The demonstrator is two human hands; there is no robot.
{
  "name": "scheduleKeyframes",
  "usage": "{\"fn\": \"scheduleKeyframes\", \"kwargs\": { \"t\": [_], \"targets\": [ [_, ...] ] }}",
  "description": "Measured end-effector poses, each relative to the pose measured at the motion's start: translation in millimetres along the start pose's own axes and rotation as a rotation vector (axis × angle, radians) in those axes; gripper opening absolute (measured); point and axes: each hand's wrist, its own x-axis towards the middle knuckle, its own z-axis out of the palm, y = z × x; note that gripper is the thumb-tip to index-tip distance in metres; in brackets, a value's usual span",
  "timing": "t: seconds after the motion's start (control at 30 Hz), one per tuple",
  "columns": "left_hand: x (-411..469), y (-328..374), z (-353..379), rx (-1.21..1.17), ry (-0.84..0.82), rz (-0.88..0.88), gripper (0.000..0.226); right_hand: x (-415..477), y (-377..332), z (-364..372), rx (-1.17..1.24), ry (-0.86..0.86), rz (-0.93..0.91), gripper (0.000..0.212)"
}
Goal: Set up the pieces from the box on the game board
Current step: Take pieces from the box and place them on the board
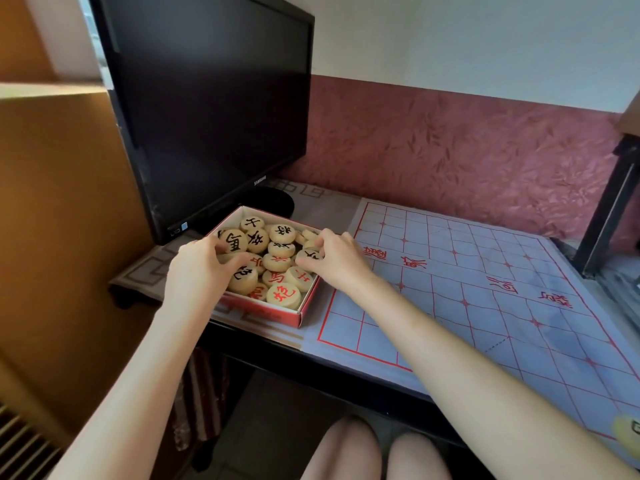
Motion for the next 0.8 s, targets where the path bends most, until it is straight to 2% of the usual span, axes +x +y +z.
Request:
{"fn": "scheduleKeyframes", "kwargs": {
  "t": [0.23, 0.37, 0.5, 0.6, 0.8],
  "targets": [
    [-4.1, -3.2, -4.5, -0.162, -0.054, 0.022, 0.052, 5.8, -4.2, 17.3, 0.056, 0.053, 0.083, 0.053],
    [-8.8, -1.2, -6.5, -0.143, -0.063, 0.078, 0.054, 5.3, -4.0, 17.3, 0.092, 0.046, 0.096, 0.052],
    [-12.4, 1.0, -5.5, -0.158, -0.07, 0.084, 0.052, 1.0, -8.1, 15.8, 0.112, -0.017, 0.07, 0.054],
    [-14.1, 1.8, -5.8, -0.147, -0.068, 0.102, 0.051, -3.0, -8.0, 13.3, 0.162, -0.071, 0.038, 0.049],
    [-16.9, 7.1, -5.9, -0.191, -0.063, 0.121, 0.051, -11.4, -3.9, 7.8, 0.319, -0.024, -0.057, 0.043]
  ]
}}
